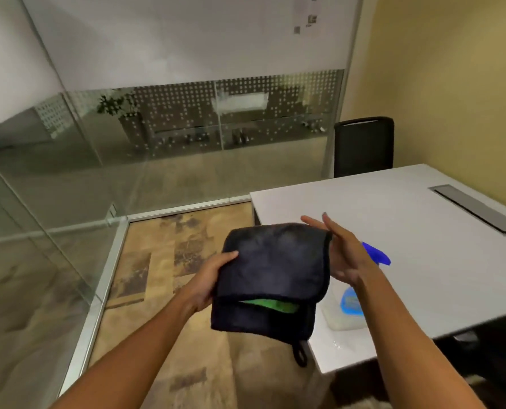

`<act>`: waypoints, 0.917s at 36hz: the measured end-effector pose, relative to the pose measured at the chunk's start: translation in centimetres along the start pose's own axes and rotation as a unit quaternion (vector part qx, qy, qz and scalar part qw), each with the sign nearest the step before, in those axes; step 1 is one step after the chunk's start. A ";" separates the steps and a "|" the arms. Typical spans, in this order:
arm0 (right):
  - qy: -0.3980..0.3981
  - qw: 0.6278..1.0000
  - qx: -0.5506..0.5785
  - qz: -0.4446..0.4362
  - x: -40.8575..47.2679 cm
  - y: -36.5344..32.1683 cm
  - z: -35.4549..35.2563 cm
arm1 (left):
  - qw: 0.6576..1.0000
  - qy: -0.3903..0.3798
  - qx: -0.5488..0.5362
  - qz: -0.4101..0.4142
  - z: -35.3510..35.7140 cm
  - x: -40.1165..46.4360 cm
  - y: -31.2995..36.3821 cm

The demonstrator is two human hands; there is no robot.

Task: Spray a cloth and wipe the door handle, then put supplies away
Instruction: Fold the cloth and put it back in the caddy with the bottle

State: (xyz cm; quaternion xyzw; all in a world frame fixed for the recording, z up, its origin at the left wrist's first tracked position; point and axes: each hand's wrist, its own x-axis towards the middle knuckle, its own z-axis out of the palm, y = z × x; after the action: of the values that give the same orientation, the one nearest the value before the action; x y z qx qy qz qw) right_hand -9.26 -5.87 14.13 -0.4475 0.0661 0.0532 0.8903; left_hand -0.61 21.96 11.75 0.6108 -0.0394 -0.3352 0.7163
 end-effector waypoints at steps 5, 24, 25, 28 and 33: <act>-0.058 0.967 0.225 0.106 -0.3 5.2 -2.4 | 0.997 0.013 -0.053 -0.052 1.1 3.0 0.6; 0.198 0.720 -0.658 -0.096 4.8 8.3 -0.4 | 0.995 -0.045 -0.064 -0.058 1.8 10.5 0.3; 0.206 0.706 -0.669 -0.107 5.1 8.4 -0.3 | 0.994 -0.052 -0.073 -0.059 1.8 10.7 0.3; 0.274 0.769 -0.563 -0.128 5.3 8.1 0.1 | 0.989 -0.079 -0.104 -0.067 1.9 11.1 0.5; 0.295 0.675 -0.641 -0.214 4.6 7.8 -1.4 | 0.984 -0.095 -0.131 -0.068 1.9 11.7 0.3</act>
State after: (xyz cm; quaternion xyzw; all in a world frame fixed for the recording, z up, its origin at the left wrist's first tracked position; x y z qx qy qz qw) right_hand -6.05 -2.21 6.36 -0.9030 0.1775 -0.2439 0.3059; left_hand 7.64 14.21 8.36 0.4782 -0.0214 -0.4424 0.7584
